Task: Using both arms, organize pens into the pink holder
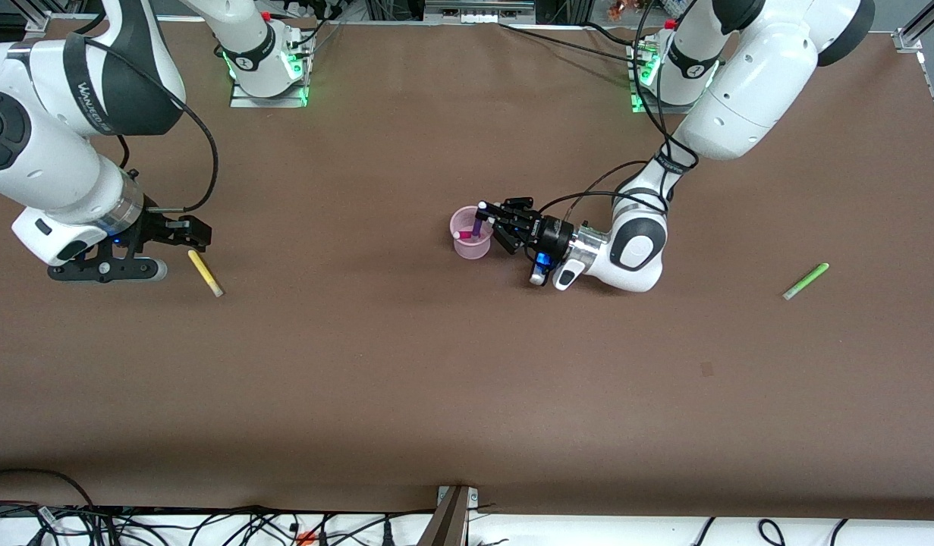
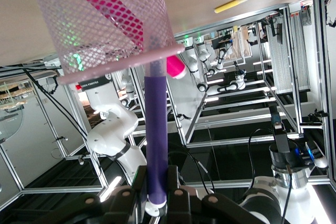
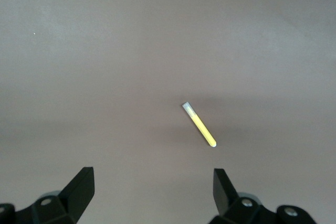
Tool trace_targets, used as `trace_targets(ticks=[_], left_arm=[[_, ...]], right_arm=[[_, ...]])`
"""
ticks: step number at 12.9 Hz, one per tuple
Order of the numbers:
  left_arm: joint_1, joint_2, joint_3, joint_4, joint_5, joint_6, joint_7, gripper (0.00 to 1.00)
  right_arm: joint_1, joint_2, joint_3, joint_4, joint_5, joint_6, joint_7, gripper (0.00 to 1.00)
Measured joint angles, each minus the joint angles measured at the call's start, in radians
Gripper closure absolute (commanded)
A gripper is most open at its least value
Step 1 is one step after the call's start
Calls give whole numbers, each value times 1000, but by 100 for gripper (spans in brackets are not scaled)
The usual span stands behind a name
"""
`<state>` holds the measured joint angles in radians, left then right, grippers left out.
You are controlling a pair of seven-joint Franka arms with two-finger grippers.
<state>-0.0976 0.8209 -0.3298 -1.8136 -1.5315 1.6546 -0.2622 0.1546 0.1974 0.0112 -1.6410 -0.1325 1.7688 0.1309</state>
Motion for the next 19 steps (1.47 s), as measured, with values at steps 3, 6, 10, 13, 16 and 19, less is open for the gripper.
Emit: trace_targets(ticks=[3, 6, 10, 13, 16, 19], left_arm=[[-8, 1, 0, 1, 0, 15, 0, 0], [-8, 1, 2, 3, 0, 16, 2, 0], [12, -6, 4, 20, 46, 16, 3, 0], [61, -72, 5, 38, 163, 14, -43, 0], [87, -206, 29, 44, 314, 14, -152, 0], [90, -332, 65, 47, 483, 14, -254, 0]], right_arm=[[0, -1, 0, 4, 0, 1, 0, 0], [0, -4, -1, 5, 99, 1, 3, 0], [-7, -17, -43, 8, 191, 0, -1, 0], [-8, -24, -48, 20, 192, -16, -3, 0], [-8, -25, -43, 36, 192, -57, -3, 0], [-8, -24, -42, 36, 192, -64, -3, 0]])
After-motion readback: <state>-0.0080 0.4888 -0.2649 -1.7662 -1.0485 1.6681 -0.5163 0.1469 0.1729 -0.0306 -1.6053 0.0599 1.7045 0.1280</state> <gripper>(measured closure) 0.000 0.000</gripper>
